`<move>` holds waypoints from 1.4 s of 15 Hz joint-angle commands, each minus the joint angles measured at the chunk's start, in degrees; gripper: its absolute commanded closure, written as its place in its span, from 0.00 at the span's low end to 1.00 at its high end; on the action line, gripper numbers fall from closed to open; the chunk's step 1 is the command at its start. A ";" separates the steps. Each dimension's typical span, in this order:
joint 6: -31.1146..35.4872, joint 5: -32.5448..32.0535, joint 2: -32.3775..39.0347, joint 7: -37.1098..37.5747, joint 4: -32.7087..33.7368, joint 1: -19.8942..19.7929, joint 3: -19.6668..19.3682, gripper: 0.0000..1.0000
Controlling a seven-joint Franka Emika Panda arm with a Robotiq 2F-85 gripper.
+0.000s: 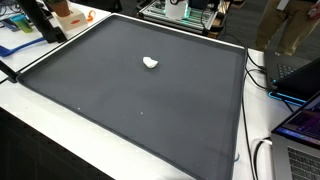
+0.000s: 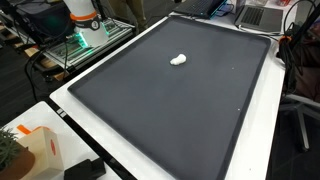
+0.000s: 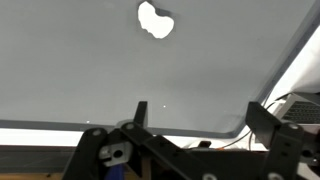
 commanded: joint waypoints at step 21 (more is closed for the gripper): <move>-20.17 -37.07 0.21 30.14 -2.61 44.20 -35.79 0.00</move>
